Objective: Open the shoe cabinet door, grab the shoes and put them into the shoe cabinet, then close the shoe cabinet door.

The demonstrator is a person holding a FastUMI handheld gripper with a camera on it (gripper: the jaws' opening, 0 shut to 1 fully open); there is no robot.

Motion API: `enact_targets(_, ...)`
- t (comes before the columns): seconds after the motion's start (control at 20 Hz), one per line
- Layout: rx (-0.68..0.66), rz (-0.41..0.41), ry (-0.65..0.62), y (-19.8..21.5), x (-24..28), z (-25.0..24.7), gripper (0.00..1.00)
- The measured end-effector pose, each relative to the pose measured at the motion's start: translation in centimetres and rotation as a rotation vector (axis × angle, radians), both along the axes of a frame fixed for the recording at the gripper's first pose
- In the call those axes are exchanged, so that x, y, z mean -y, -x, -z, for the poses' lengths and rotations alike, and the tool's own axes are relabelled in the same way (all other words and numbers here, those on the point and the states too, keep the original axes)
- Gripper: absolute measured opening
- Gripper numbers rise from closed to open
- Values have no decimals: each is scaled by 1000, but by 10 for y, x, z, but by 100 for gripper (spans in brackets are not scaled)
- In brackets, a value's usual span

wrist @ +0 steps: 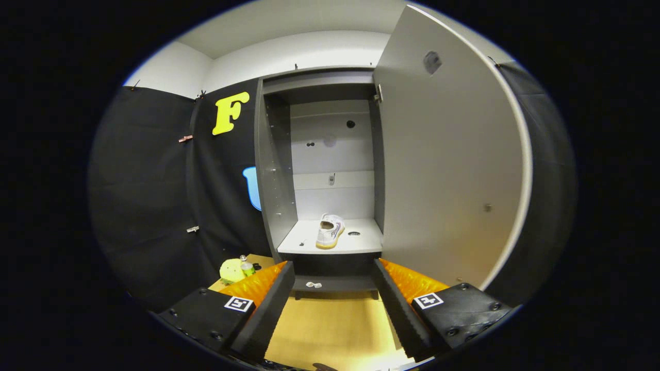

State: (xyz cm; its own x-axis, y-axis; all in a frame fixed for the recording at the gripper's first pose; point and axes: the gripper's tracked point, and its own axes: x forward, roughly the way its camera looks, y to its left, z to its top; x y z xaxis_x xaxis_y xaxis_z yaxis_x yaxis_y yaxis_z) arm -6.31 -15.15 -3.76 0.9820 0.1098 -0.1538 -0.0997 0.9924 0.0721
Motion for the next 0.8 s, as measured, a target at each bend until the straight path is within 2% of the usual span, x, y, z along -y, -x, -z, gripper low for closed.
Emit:
enact_targets(0.15, 51, 37, 9, 45, 29, -27, 97)
enact_targets(0.4, 105, 192, -9, 75, 106, -46, 97)
enact_targets(0.55, 101, 266, -3, 84, 146, -45, 97)
enact_targets(0.8, 94, 332, -22, 68, 193, -40, 98)
